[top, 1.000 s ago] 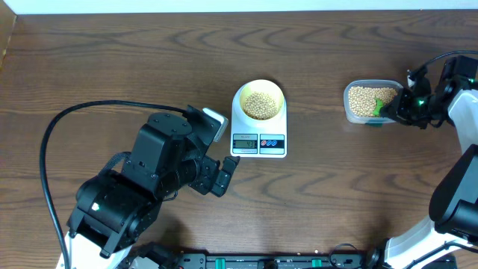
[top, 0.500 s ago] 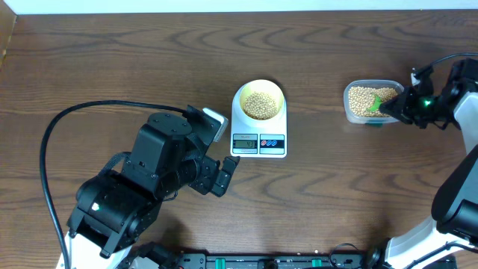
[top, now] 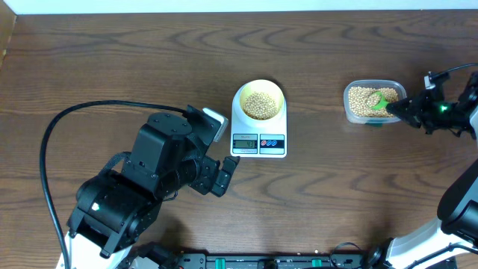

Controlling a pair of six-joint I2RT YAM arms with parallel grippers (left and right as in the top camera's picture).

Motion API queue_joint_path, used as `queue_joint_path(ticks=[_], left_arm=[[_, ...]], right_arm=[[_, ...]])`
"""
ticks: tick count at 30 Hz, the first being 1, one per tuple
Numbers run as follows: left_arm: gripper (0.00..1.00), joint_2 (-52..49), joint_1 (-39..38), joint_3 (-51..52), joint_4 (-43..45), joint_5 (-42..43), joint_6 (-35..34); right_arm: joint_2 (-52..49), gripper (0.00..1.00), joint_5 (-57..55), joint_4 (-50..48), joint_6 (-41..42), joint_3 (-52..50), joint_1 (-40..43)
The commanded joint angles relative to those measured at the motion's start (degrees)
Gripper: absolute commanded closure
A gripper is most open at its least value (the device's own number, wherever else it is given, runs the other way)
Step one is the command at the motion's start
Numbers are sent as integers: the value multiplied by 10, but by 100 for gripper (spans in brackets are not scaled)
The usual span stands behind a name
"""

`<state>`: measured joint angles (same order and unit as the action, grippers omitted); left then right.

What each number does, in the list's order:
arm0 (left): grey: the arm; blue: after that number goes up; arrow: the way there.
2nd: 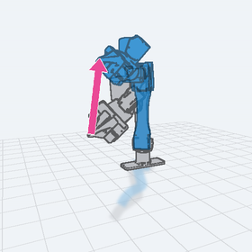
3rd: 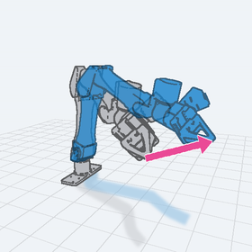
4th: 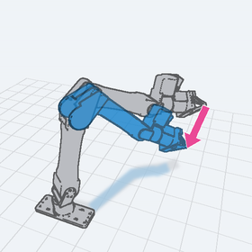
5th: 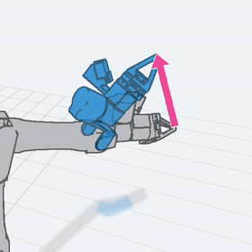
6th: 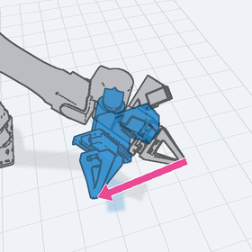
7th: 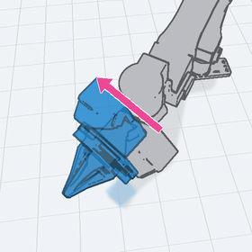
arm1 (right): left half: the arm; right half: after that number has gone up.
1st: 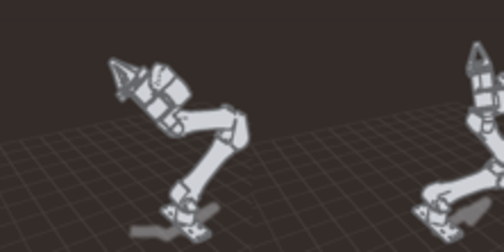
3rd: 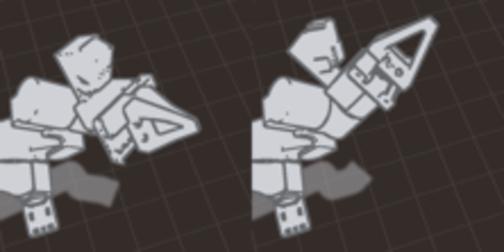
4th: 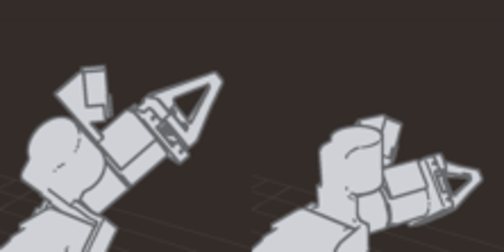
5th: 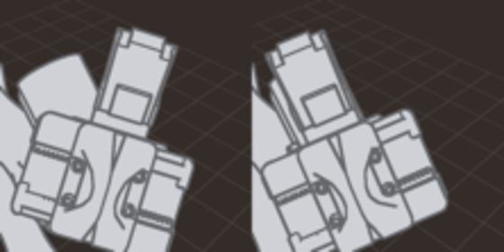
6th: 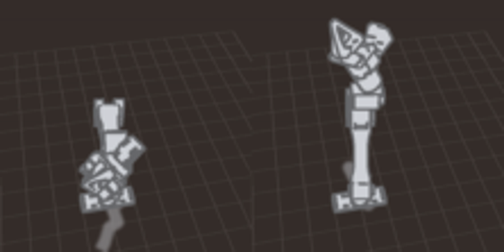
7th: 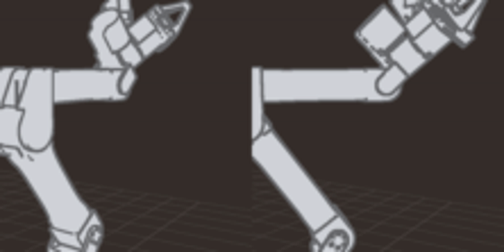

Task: Scoop item into bowl and weigh 50g on scale
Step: 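Dip the green scoop into the soybeans and lift it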

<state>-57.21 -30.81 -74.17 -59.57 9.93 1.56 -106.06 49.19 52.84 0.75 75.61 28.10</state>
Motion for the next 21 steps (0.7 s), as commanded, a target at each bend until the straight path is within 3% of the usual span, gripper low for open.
queue_joint_path(ticks=[1,21], left_arm=[[1,0,2,-3,0,-8,8],[1,0,2,-3,0,-8,8]], right_arm=[[0,99,36,11,-20,-4,7],[0,99,160,9,-60,-4,7]])
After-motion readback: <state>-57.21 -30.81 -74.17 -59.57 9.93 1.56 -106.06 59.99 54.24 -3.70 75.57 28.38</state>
